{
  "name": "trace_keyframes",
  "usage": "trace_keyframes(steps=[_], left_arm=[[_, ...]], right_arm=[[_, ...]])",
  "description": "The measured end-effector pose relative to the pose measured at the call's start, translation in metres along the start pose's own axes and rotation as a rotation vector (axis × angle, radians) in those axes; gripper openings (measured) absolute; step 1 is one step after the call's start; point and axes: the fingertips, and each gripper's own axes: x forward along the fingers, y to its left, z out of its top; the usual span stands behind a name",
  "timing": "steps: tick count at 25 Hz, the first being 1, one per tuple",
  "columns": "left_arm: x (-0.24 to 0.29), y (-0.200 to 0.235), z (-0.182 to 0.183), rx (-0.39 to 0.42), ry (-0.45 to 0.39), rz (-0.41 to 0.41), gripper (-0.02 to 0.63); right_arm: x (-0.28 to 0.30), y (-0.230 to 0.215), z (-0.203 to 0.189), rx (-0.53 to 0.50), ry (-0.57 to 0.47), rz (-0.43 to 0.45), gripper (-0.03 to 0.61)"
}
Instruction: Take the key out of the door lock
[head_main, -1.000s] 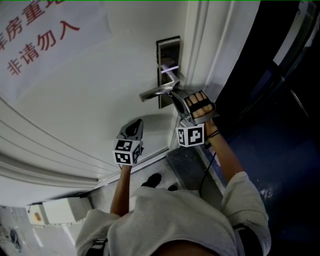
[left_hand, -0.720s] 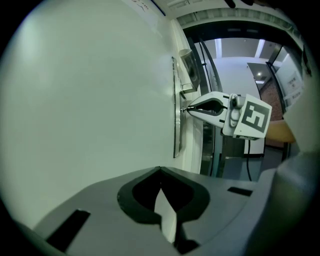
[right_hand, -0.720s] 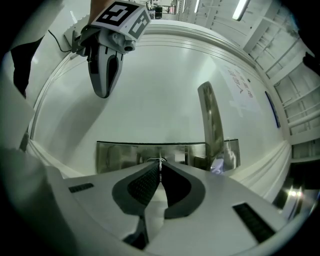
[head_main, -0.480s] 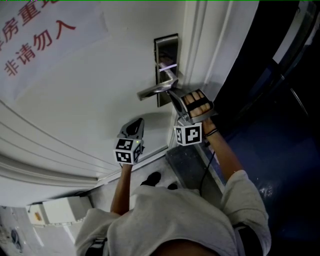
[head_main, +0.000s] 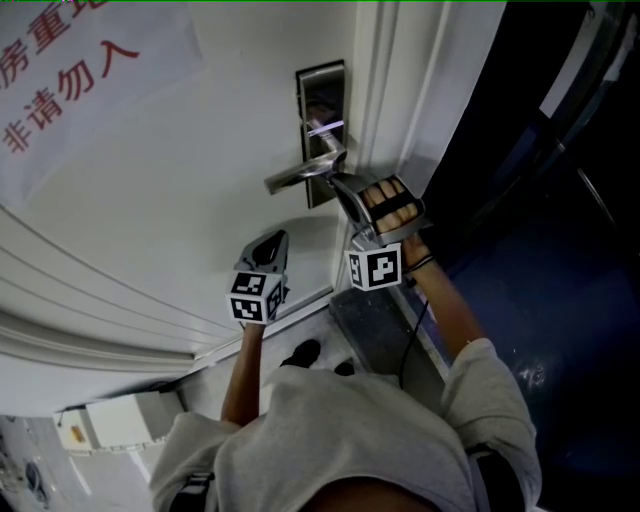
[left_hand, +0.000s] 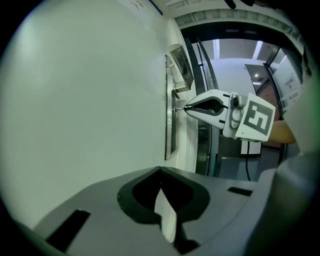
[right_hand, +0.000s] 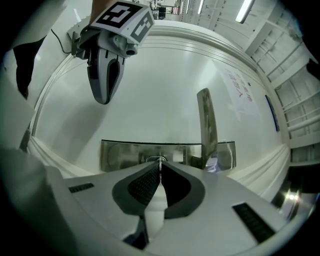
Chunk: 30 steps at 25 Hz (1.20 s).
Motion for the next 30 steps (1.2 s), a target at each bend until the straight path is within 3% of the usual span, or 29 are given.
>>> trace_keyframes(steps=[6,10,22,26,30], left_arm=[[0.0,-0.004,0.002,0.004,-0.005,-0.005,0.018],[0.004,-0.012,0.002,0.009,0.0,-0.023,0.018],[0.014,-0.024,0.015,0.039,-0.019,-0.055,0.018],[0.016,-0.024,0.016,0.038,-0.018,-0.059,0.018],[0.018,-0.022,0.014,0.038,-0.014,-0.057,0.018]], right_arm=[[-0.018,0.0,-0.001,0.033,-0.001,-0.011,0.029],[-0.029,-0.003,-0.003,0.149,-0.001,-0.019,0.029],[-0.056,-0.003,-0.027,1.092,-0.037,0.017,0.029],[-0.059,0.012,-0.04,1.328,-0.018,0.017,0.029],[-0.063,0.031,-0.048,1.461,0.01,0.007,0.029]])
